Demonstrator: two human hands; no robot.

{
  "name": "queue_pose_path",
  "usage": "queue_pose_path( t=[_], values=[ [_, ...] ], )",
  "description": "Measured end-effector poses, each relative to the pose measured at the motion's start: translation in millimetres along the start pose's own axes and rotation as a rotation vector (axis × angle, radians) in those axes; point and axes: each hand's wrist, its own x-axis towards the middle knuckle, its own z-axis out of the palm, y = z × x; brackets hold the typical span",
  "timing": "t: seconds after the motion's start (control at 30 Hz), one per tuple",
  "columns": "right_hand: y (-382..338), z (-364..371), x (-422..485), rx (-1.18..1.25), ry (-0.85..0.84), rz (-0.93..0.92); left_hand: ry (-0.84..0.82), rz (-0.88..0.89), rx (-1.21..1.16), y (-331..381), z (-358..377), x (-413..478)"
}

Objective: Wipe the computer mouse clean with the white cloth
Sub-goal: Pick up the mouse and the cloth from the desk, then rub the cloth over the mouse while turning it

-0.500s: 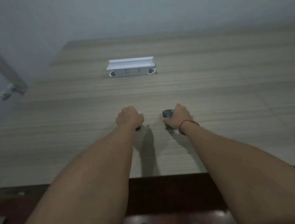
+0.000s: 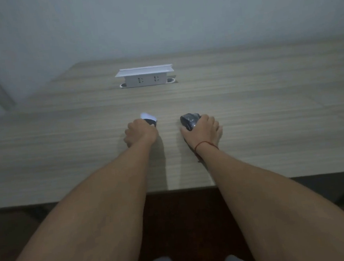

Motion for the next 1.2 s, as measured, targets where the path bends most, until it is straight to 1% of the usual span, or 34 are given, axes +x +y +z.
queue_pose_path(
  t=[0.1,0.17,0.23,0.3,0.37,0.43,0.53,0.7,0.8,0.93,1.07,1.1,1.2],
  values=[
    [9.7,4.7,-6.6,0.063,-0.047,-0.106,0.083,0.063,-0.123,-12.7,7.4,-10.3],
    [12.0,-0.3,-13.5,0.091,-0.078,-0.161,0.151,0.133,-0.144,-15.9,6.7,-22.3],
    [14.4,-6.5,-27.3,0.106,-0.137,-0.181,0.168,0.166,-0.184,-25.4,5.1,-39.8],
    [13.5,-10.4,-35.3,0.117,-0.131,-0.216,0.196,0.216,-0.31,-28.4,7.4,-46.1],
    [14.6,-13.0,-38.6,0.129,-0.172,-0.244,0.208,0.266,-0.405,-30.6,7.2,-50.8],
    [16.5,-10.5,-39.7,0.141,-0.174,-0.257,0.213,0.278,-0.497,-34.0,7.2,-51.1],
    [15.9,-7.4,-37.7,0.139,-0.176,-0.269,0.224,0.238,-0.61,-27.9,3.9,-49.0],
    [15.7,-5.3,-33.1,0.149,-0.174,-0.284,0.237,0.307,-0.67,-10.9,1.5,-46.7],
    [15.1,-4.6,-31.0,0.16,-0.169,-0.278,0.198,0.346,-0.653,-4.9,6.2,-46.3],
    [16.7,-3.0,-30.7,0.17,-0.175,-0.262,0.192,0.295,-0.581,-12.8,13.9,-43.9],
    [15.0,-0.6,-30.9,0.212,-0.182,-0.249,0.266,0.366,-0.723,2.9,3.0,-52.0],
    [14.8,-0.6,-30.9,0.221,-0.187,-0.245,0.262,0.377,-0.733,5.6,5.7,-56.0],
    [16.4,-2.0,-31.7,0.267,-0.199,-0.223,0.23,0.365,-0.64,0.5,17.8,-59.3]
  ],
)
